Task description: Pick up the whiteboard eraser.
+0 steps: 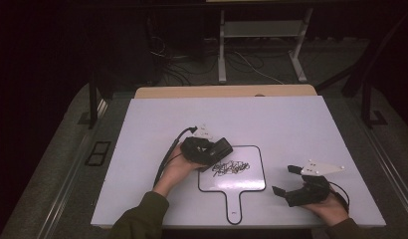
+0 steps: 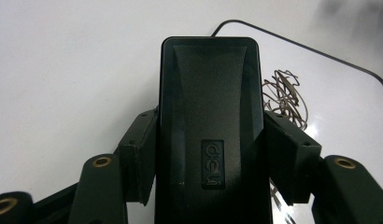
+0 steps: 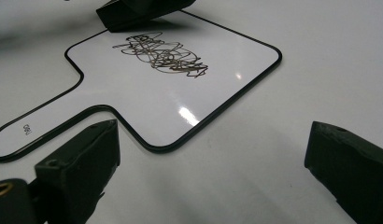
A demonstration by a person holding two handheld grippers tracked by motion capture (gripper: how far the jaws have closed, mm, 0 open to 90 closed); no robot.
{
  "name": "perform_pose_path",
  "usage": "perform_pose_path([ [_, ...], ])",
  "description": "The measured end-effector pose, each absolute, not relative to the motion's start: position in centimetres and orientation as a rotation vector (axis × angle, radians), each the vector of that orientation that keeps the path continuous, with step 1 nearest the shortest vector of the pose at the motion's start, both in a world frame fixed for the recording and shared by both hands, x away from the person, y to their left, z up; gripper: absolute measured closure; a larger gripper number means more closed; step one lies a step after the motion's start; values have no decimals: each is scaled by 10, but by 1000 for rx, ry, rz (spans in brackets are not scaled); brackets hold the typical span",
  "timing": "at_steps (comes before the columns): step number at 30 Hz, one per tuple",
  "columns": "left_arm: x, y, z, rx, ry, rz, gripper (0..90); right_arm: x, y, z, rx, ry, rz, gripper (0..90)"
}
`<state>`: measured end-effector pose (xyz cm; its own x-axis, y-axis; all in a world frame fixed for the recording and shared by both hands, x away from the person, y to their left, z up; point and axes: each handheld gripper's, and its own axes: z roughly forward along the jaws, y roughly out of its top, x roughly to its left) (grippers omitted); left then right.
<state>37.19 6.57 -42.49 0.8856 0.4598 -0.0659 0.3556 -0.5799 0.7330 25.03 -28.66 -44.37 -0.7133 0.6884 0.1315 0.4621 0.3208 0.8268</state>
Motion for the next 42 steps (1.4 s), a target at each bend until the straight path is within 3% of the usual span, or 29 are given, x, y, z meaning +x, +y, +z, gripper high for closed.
perform_pose_path([
  [28,369,62,-445,2275,560,156,358,249,-288,-442,1048,2333,1347,24],
  [42,362,58,-443,2301,523,138,393,249,-289,-442,1044,2328,1346,24],
])
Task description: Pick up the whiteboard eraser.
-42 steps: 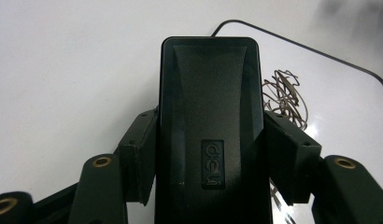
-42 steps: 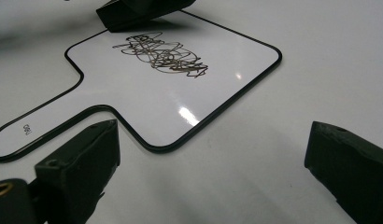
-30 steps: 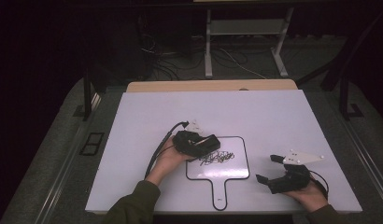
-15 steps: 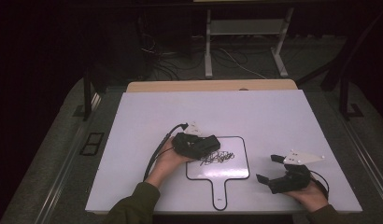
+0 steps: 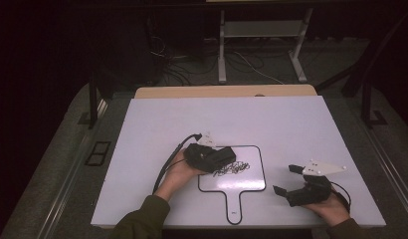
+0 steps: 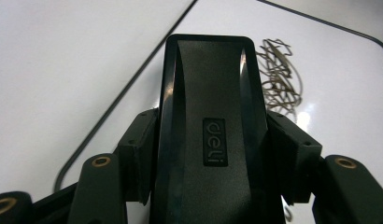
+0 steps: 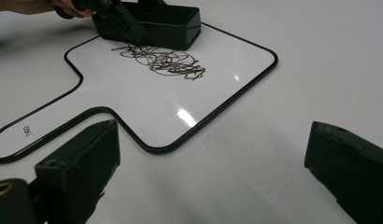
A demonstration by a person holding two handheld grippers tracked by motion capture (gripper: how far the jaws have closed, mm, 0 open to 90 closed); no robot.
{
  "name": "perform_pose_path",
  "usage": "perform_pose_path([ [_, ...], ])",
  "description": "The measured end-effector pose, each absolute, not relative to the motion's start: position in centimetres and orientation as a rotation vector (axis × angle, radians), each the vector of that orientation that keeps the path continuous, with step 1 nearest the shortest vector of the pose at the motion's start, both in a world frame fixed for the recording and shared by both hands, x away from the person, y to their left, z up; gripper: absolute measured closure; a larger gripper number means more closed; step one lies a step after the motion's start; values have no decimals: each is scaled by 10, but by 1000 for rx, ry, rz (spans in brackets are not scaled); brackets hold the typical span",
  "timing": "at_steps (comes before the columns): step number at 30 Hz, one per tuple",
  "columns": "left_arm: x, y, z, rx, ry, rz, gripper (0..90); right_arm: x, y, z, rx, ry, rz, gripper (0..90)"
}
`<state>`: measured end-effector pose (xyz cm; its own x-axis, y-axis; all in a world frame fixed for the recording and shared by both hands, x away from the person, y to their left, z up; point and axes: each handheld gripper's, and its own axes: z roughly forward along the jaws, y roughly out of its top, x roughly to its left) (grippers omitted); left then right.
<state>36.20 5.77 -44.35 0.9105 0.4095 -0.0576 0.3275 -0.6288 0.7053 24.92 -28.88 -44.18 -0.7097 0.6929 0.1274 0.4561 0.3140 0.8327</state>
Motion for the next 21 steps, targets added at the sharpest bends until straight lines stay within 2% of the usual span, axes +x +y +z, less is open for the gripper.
perform_pose_path([
  [11,344,46,-443,2321,425,96,393,249,-289,-442,1041,2331,1343,24],
  [21,364,61,-444,2292,548,173,392,249,-288,-442,1044,2333,1342,24],
])
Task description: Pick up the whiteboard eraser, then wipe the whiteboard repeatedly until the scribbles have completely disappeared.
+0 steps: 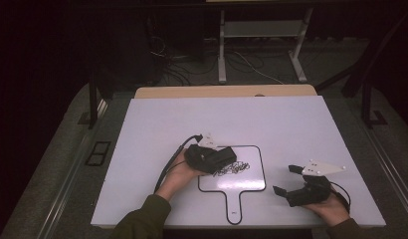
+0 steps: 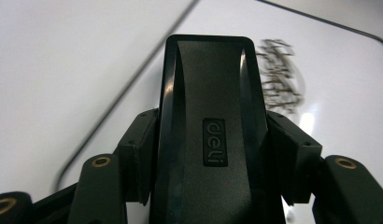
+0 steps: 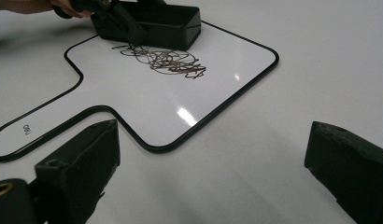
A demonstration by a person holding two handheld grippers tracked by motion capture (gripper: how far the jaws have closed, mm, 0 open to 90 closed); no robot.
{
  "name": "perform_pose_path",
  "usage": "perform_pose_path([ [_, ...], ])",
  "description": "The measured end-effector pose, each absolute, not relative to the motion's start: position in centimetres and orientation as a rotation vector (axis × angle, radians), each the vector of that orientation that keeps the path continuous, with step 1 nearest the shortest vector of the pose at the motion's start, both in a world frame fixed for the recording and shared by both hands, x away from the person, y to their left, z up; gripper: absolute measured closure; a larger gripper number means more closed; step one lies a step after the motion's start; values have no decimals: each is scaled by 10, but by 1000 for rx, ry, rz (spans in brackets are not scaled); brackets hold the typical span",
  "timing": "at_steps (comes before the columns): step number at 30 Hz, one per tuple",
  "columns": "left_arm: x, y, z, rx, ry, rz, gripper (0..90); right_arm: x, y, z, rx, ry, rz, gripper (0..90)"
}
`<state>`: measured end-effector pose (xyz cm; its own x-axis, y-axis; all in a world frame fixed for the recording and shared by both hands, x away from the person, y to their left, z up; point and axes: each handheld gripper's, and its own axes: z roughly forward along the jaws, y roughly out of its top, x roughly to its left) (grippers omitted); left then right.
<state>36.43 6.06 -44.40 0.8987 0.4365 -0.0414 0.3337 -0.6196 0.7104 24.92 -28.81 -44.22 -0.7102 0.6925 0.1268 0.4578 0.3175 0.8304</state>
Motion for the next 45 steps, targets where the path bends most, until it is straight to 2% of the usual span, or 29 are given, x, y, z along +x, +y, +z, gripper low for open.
perform_pose_path([
  [8,371,69,-444,2285,590,204,392,249,-288,-442,1044,2335,1341,24],
  [25,342,55,-443,2319,493,131,392,249,-288,-442,1037,2337,1341,24],
  [36,334,53,-443,2306,487,76,393,250,-288,-442,1037,2342,1340,24],
  [45,344,67,-442,2307,549,152,393,250,-288,-442,1035,2339,1341,24],
])
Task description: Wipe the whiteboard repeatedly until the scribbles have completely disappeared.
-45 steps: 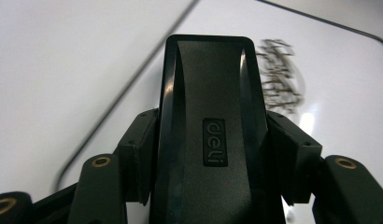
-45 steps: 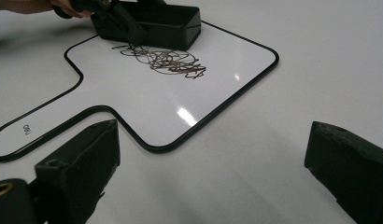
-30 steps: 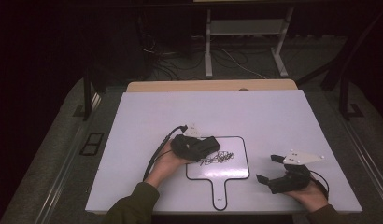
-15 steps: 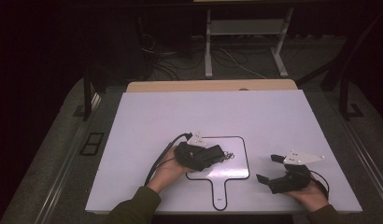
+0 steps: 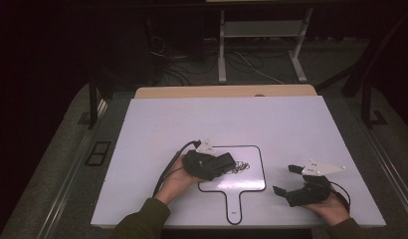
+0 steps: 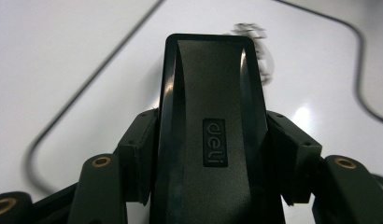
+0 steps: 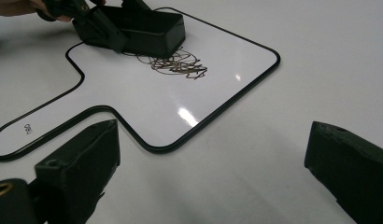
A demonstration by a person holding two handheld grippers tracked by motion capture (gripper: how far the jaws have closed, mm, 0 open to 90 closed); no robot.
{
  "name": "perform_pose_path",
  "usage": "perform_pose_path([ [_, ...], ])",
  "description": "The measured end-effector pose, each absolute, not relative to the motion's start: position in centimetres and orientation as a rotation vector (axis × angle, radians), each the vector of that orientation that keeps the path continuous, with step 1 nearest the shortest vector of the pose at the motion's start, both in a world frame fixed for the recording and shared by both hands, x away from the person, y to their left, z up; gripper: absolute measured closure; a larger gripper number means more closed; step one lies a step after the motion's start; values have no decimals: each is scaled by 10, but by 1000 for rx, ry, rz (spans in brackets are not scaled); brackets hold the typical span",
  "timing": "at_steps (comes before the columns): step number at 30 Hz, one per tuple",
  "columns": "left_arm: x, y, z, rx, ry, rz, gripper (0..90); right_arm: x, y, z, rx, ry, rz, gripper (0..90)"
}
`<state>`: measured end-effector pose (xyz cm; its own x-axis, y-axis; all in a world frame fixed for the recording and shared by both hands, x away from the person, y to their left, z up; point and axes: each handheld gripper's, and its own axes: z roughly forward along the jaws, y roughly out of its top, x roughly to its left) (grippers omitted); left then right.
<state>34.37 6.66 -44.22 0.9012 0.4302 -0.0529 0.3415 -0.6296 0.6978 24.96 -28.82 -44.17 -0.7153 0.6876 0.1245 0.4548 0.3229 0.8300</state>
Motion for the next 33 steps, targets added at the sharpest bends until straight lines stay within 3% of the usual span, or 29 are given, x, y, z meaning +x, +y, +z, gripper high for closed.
perform_pose_path([
  [9,358,84,-443,2283,635,194,393,250,-288,-442,1035,2340,1340,24],
  [21,332,58,-441,2338,480,109,393,250,-288,-442,1035,2341,1338,24],
  [33,348,70,-443,2299,593,165,393,250,-287,-442,1035,2338,1339,24],
])
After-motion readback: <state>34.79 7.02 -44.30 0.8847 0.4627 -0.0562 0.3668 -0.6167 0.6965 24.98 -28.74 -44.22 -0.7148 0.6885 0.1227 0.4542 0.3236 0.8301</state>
